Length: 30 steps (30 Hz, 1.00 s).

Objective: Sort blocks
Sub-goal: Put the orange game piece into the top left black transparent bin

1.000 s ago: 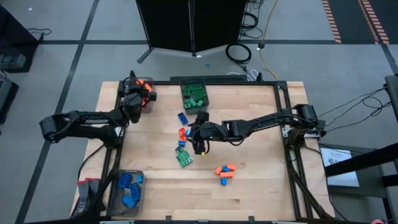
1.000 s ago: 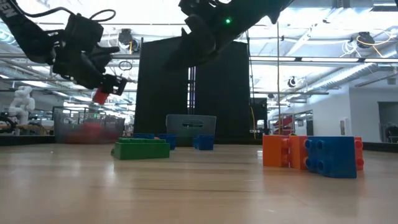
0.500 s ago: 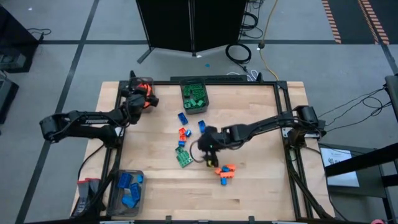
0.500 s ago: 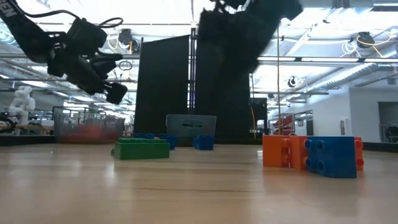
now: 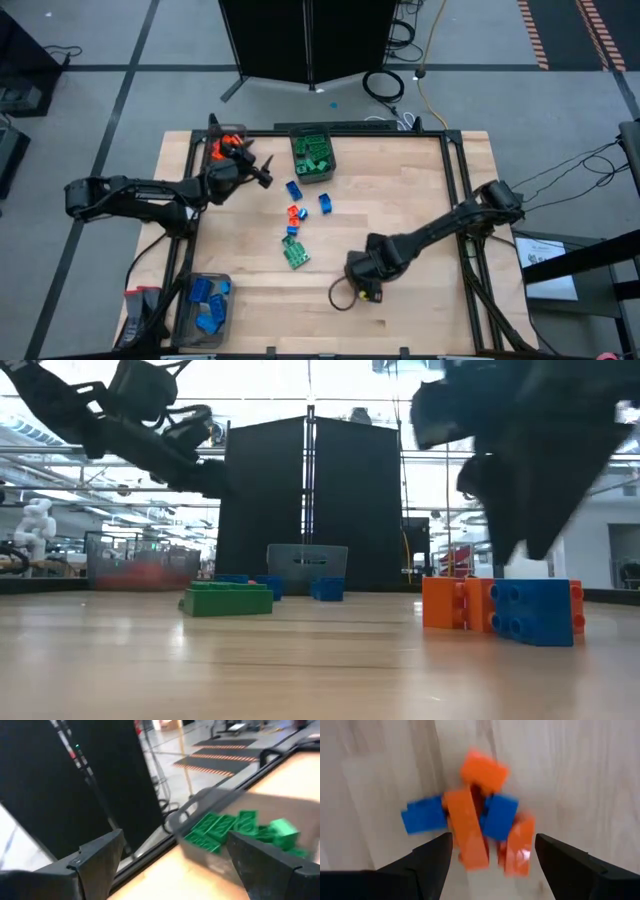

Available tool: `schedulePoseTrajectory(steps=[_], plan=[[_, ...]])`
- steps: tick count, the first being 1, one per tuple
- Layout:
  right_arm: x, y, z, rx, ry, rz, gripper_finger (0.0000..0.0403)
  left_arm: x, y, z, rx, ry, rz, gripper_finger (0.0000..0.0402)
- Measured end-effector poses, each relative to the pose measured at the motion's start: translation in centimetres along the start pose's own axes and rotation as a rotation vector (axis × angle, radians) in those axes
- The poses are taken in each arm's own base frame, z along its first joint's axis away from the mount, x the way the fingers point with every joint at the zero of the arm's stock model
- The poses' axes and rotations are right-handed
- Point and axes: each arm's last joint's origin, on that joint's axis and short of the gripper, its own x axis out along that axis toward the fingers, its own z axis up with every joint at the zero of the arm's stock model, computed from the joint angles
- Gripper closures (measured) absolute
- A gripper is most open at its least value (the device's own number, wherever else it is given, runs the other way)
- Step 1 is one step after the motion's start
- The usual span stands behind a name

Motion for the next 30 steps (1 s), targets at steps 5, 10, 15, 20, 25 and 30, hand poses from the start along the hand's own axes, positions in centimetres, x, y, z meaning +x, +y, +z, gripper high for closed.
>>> schedulePoseTrajectory(steps=[5, 10, 15, 20, 25, 30], plan=[[0.1, 0.3, -1.8, 0.001, 0.029, -0.145, 0.0124, -0.6, -1.1, 0.8, 0.000, -0.033, -0.080, 0.0047], [0.8, -0.1, -2.2, 0.000, 0.022, -0.164, 0.0124, -1.3, -2.0, 0.9, 0.009, -0.048, -0.139, 0.0047], [1.6, -1.1, -2.3, -0.022, 0.014, -0.182, 0.0124, -1.7, -2.5, 1.0, 0.015, -0.055, -0.167, 0.0047], [2.4, -2.0, -1.4, -0.045, -0.046, -0.182, 0.0124, -1.7, -2.5, 1.0, 0.015, -0.057, -0.173, 0.0047], [3.3, -2.9, -0.9, -0.042, -0.057, -0.179, 0.0124, -1.8, -2.6, 1.0, 0.017, -0.056, -0.174, 0.0047], [3.8, -4.0, -0.4, -0.043, -0.072, -0.183, 0.0124, -1.8, -2.6, 1.0, 0.017, -0.056, -0.174, 0.0047]])
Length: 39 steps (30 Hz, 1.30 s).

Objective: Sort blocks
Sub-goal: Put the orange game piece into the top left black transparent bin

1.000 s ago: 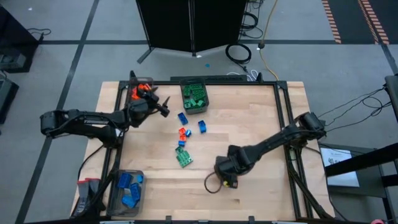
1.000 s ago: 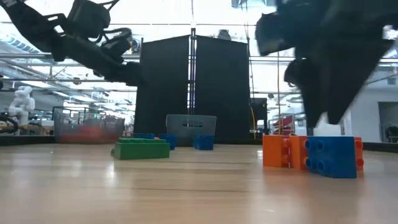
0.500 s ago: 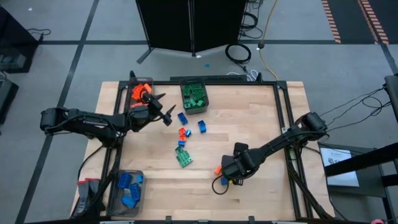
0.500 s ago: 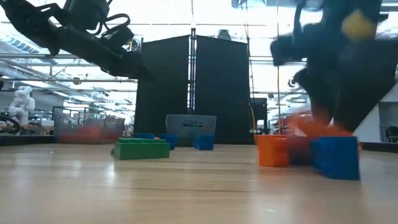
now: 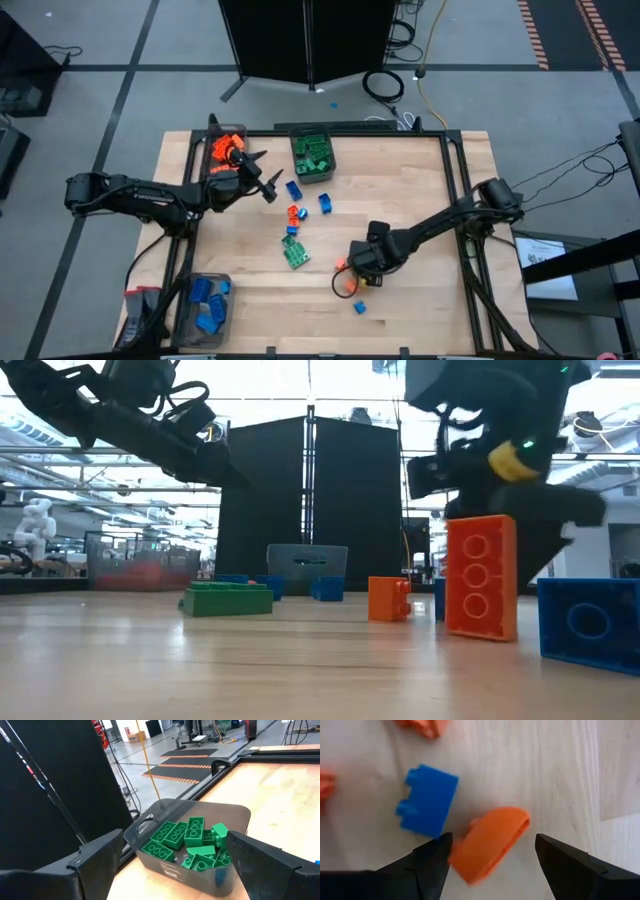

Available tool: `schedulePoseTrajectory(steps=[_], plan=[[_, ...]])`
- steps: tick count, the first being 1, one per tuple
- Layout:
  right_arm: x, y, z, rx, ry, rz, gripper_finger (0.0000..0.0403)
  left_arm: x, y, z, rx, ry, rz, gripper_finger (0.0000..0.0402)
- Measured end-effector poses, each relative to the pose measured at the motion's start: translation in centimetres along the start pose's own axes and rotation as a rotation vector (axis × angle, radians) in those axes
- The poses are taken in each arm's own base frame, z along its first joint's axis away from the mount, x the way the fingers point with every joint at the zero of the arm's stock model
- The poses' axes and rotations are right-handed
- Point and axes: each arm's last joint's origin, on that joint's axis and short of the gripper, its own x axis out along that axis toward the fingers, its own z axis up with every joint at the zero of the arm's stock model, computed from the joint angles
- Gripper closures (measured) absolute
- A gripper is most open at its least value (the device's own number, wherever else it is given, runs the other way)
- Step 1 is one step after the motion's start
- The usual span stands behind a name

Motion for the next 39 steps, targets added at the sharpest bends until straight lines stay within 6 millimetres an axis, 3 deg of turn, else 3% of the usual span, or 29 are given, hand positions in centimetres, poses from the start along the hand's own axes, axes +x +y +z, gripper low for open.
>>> schedulePoseTrajectory(steps=[6, 14, 18, 25, 34, 39], plan=[[0.5, -1.3, 0.8, 0.038, -0.010, 0.007, 0.0159, 0.0, 0.0, 0.0, 0.000, 0.000, 0.000, 0.0047], [0.7, -2.3, 1.1, 0.012, -0.008, -0.041, 0.0333, 0.0, 0.0, 0.0, 0.002, 0.001, -0.002, 0.0047], [0.5, -2.9, 1.6, -0.017, -0.060, -0.142, 0.0332, 0.0, 0.0, 0.0, -0.023, -0.002, -0.007, 0.0047], [-1.1, -3.8, 4.8, -0.073, -0.249, -0.278, 0.0332, -0.1, -0.5, 0.1, -0.030, -0.026, -0.156, 0.0047], [-6.9, -6.3, 9.9, -0.075, -0.741, -0.364, 0.0332, -0.7, -1.1, 2.3, -0.063, -0.293, -0.523, 0.0047], [-9.4, -7.8, 11.6, -0.066, -0.968, -0.246, 0.0332, -1.2, -1.2, 3.3, 0.004, -0.456, -0.641, 0.0047]])
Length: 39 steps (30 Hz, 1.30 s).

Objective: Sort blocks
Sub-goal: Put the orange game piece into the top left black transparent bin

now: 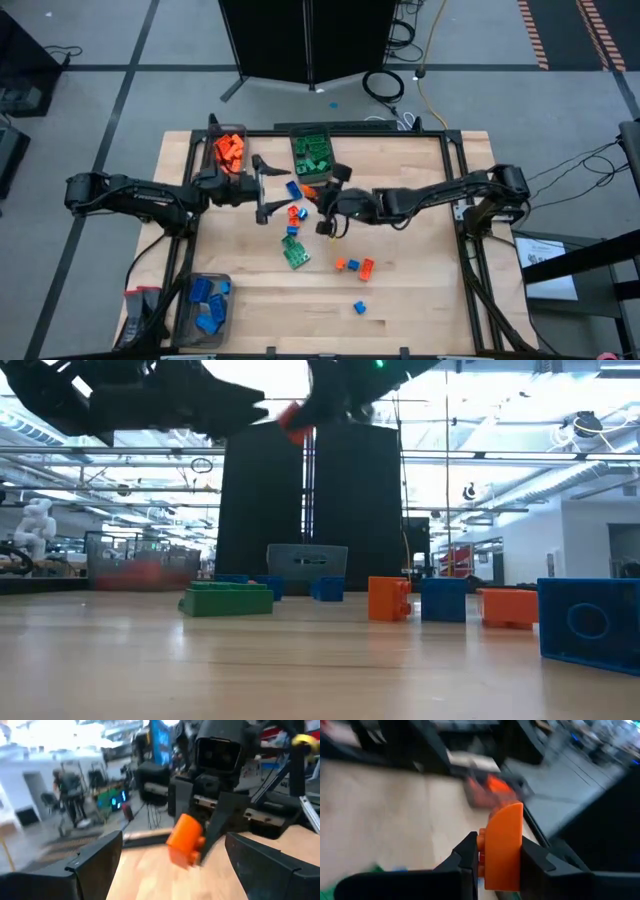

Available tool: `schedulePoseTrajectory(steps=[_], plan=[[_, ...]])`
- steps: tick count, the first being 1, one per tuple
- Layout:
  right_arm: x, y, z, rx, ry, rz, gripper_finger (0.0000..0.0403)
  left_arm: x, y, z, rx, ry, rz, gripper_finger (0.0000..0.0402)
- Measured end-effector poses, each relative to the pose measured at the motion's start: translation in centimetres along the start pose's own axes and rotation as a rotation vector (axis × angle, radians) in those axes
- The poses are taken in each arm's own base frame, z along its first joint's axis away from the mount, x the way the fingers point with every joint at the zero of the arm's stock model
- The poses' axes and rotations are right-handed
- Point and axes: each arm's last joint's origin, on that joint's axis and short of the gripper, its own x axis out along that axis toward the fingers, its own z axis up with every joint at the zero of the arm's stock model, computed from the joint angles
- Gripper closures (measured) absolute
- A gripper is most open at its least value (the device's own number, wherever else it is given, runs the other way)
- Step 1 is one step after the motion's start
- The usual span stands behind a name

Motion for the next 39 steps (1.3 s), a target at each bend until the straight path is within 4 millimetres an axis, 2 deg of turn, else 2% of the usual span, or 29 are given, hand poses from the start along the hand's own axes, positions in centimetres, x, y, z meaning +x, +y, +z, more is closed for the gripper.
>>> schedulePoseTrajectory(steps=[3, 9, 14, 21, 32, 39], plan=[[0.1, -0.2, 0.6, 0.009, -0.076, 0.066, 0.0332, 0.0, 0.0, 0.3, 0.037, -0.029, -0.010, 0.0047], [0.1, -0.4, 1.3, -0.015, -0.149, 0.066, 0.0332, 0.0, 0.1, 0.6, 0.048, -0.071, -0.014, 0.0047], [0.2, -0.7, 1.7, -0.027, -0.207, 0.102, 0.0332, -0.1, -0.1, 1.4, 0.063, -0.164, -0.105, 0.0047], [0.3, -1.2, 2.2, -0.024, -0.276, 0.126, 0.0332, -0.1, -0.1, 1.5, 0.067, -0.186, -0.112, 0.0049], [0.3, -1.3, 2.6, -0.017, -0.322, 0.159, 0.0332, -0.2, 0.0, 1.9, 0.073, -0.220, -0.105, 0.0102], [0.3, -1.5, 2.9, -0.013, -0.365, 0.196, 0.0332, -0.2, -0.4, 2.0, 0.072, -0.229, -0.133, 0.0109]])
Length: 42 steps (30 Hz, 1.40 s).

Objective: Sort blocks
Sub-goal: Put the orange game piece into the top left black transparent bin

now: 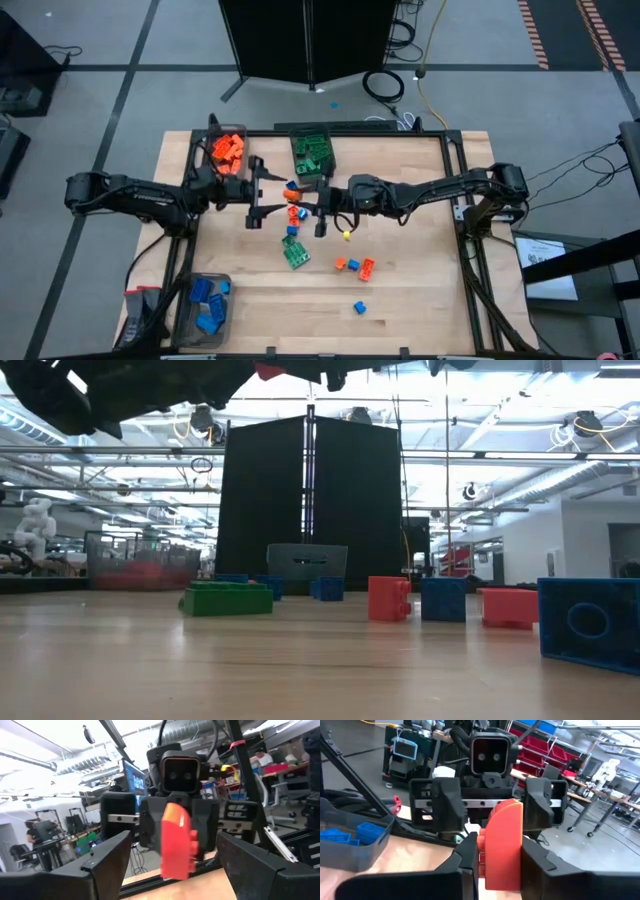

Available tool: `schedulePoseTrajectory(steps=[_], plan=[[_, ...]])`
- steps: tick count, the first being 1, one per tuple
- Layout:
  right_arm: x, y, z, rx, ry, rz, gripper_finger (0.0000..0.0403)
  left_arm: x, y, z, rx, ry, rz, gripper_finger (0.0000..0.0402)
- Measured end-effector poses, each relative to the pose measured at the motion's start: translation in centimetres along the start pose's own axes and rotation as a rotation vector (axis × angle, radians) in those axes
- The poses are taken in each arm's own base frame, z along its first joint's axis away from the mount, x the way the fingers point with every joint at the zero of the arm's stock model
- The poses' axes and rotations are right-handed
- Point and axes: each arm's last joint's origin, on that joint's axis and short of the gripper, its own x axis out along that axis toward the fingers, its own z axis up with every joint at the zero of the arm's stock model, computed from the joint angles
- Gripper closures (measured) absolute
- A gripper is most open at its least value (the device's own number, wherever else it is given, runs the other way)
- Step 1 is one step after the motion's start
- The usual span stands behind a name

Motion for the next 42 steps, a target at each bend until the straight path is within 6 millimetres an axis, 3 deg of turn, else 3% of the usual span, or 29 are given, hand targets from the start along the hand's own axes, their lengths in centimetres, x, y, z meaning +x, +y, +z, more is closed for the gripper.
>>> schedulePoseTrajectory(steps=[9, 19, 25, 42], plan=[[1.6, 0.5, -1.4, -0.008, 0.011, 0.019, 0.0332, 0.0, -0.2, 0.1, -0.011, -0.007, -0.004, 0.0110], [1.9, 0.1, 0.0, -0.029, -0.001, 0.015, 0.0332, 0.0, -0.2, 0.0, -0.029, 0.004, -0.002, 0.0110], [1.9, 0.3, -0.4, -0.031, 0.035, 0.027, 0.0332, 0.0, -0.2, 0.0, -0.020, 0.000, -0.001, 0.0115], [1.9, 0.2, -0.4, -0.031, 0.037, 0.024, 0.0332, 0.1, -0.2, 0.1, 0.009, -0.011, -0.012, 0.0280]])
